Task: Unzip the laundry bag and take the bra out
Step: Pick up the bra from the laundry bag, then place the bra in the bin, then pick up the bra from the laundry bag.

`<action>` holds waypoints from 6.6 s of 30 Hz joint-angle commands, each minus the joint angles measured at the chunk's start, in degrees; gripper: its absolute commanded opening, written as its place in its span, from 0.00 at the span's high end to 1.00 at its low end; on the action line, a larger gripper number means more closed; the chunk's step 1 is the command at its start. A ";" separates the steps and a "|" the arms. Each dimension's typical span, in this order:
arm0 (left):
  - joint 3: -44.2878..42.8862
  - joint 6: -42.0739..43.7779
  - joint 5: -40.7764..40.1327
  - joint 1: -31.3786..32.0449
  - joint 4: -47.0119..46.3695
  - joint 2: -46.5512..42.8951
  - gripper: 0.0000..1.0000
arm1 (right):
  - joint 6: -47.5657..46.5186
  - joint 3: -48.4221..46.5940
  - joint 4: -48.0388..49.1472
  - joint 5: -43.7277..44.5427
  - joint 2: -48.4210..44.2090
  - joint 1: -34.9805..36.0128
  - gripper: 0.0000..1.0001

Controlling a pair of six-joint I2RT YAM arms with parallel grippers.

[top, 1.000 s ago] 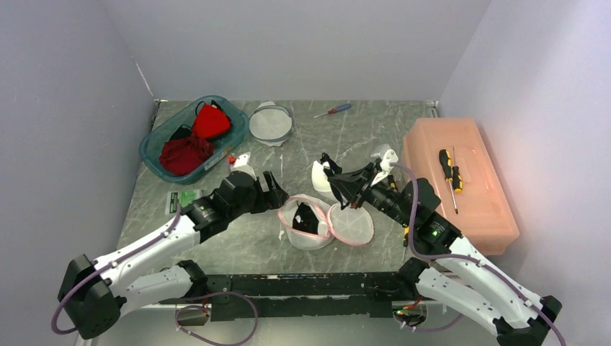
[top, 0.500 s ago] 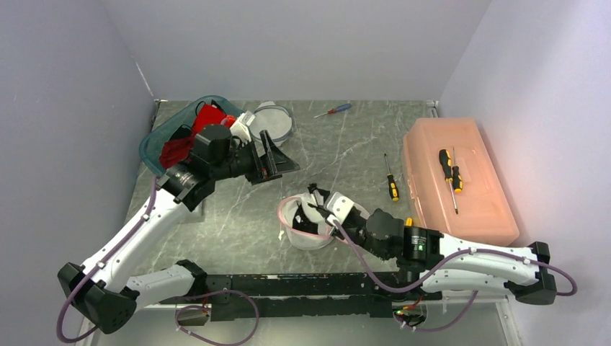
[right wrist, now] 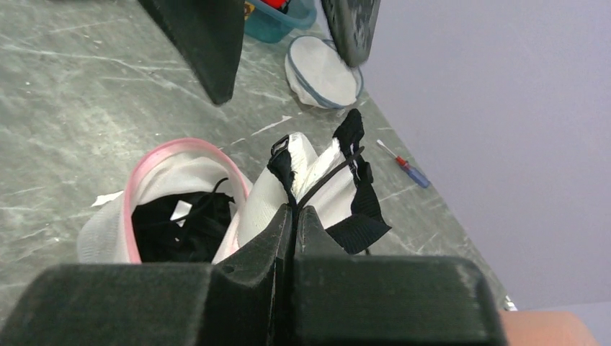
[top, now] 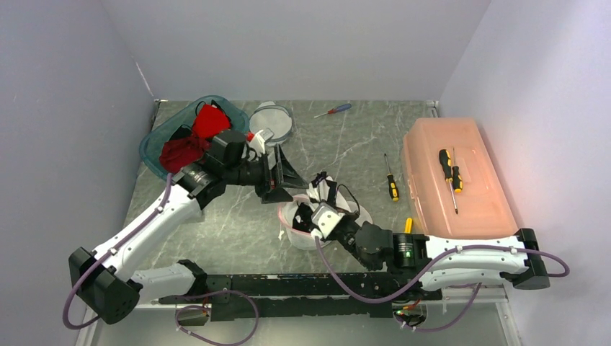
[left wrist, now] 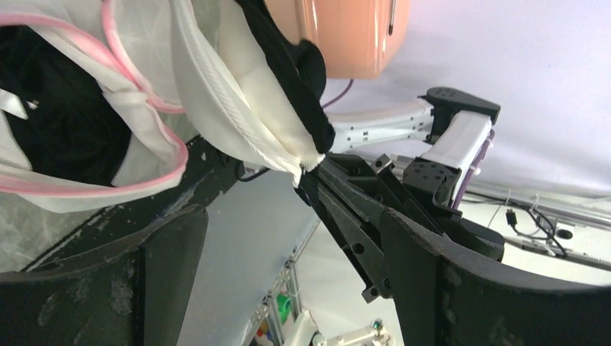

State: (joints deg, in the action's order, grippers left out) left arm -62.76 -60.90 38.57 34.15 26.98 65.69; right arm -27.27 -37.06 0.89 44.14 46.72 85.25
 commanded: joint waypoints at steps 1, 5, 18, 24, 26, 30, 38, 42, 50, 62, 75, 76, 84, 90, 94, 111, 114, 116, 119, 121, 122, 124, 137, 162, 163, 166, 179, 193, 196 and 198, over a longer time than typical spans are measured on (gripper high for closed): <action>-3.53 -1.62 -1.50 5.20 -2.06 2.26 0.06 | -3.97 -0.57 5.65 3.98 0.68 0.56 1.00; -5.81 -1.14 -3.32 6.67 -1.31 6.01 0.06 | -4.53 -0.75 7.10 2.79 1.49 0.68 1.00; -8.83 0.74 -8.92 6.57 -0.61 12.62 0.23 | -3.00 -0.67 7.29 1.27 2.23 1.97 1.00; -7.39 -0.42 -7.60 6.61 -3.98 12.89 0.69 | -3.13 -0.59 7.14 1.27 2.66 2.37 1.00; -7.29 -0.55 -7.19 6.58 -4.64 12.93 0.83 | -3.09 -0.62 7.07 1.30 2.91 2.46 1.00; -7.20 -0.55 -6.52 6.63 -5.58 12.93 0.97 | -1.95 -1.11 6.09 1.42 3.51 2.62 0.98; -6.23 -0.85 -7.29 6.39 -7.43 11.65 0.97 | 8.38 -9.15 -6.74 -6.44 4.06 2.71 0.00; -6.23 0.67 -9.15 5.37 -7.11 10.85 0.97 | 14.86 -15.11 -9.39 -16.53 1.12 2.56 0.00; -7.24 11.37 -19.14 -1.69 -3.88 5.98 0.97 | 19.82 -19.38 3.61 -19.85 -9.80 2.46 0.00; -16.17 26.10 -57.44 -11.73 9.29 2.19 0.97 | 39.06 -10.87 2.11 -3.58 -5.49 -15.74 0.00; -13.11 24.51 -42.48 -38.03 -14.33 19.01 0.97 | 53.93 8.24 5.95 -22.07 -7.58 -25.16 0.01; -11.94 24.33 -42.60 -38.37 -17.20 20.43 0.97 | 54.24 9.23 6.12 -22.34 -8.26 -25.14 0.02; -12.42 21.38 -40.69 -39.10 -29.53 31.02 0.97 | 55.23 14.28 5.17 -22.97 -11.82 -25.08 0.02; -17.07 21.01 -42.19 -38.99 -28.01 39.32 0.97 | 54.69 15.39 2.60 -22.15 -15.37 -25.09 0.02; -17.33 20.28 -44.69 -38.90 -27.07 41.95 0.97 | 53.15 14.77 0.50 -21.06 -17.13 -25.18 0.02; -20.47 17.50 -45.82 -38.91 -15.57 40.75 0.24 | 51.36 13.47 -4.20 -16.75 -20.63 -25.12 0.00; -22.08 17.89 -44.99 -38.67 -13.38 36.66 0.06 | 51.29 12.87 -5.15 -15.78 -21.00 -25.15 0.00; -22.16 17.92 -44.12 -38.35 -12.38 32.96 0.05 | 51.31 12.42 -5.80 -15.17 -21.05 -25.16 0.00; -22.67 18.64 -43.51 -37.30 -9.34 27.24 0.05 | 51.40 11.82 -6.20 -14.16 -20.70 -25.16 0.00; -22.99 19.71 -43.01 -36.26 -6.84 22.94 0.05 | 51.44 11.19 -6.39 -13.76 -19.85 -25.14 0.00; -23.04 20.42 -42.31 -35.48 -5.68 20.91 0.05 | 51.69 10.70 -6.62 -13.32 -19.22 -25.14 0.00; -22.65 22.95 -40.52 -32.68 -3.75 16.93 0.05 | 52.92 9.49 -7.36 -12.15 -17.43 -25.20 0.00; 2.52 20.21 -30.16 -2.11 2.38 -0.22 0.05 | 48.78 4.03 -4.38 -32.29 3.55 -25.14 0.14; 27.77 11.68 -18.24 4.97 -24.84 7.13 0.23 | 55.34 10.09 -3.19 -23.94 17.15 -9.36 0.30; 27.86 11.99 -18.28 5.23 -24.97 6.68 0.22 | 55.66 9.94 -3.37 -22.83 16.53 -9.32 0.26; 27.87 13.52 -19.65 5.83 -23.99 4.84 0.26 | 57.17 9.58 -3.82 -19.20 13.39 -9.32 0.20; 30.41 16.58 -30.65 10.73 -21.60 2.78 0.84 | 56.85 -0.01 1.24 -18.85 18.12 -15.72 0.31; 35.12 14.37 -38.48 12.08 -21.61 6.43 0.97 | 60.67 -3.50 0.21 -29.54 30.49 -20.13 0.31; 35.95 14.07 -38.31 12.20 -23.22 6.95 0.97 | 60.70 -5.06 -0.61 -28.97 33.84 -20.14 0.29; 36.53 13.97 -38.14 12.17 -24.14 6.83 0.97 | 60.12 -5.81 -0.62 -28.30 35.31 -20.18 0.27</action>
State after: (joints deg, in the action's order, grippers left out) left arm -27.18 -46.26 1.56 45.95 6.13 72.51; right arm 33.06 -39.75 0.01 15.92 80.07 64.97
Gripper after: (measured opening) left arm 0.037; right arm 0.714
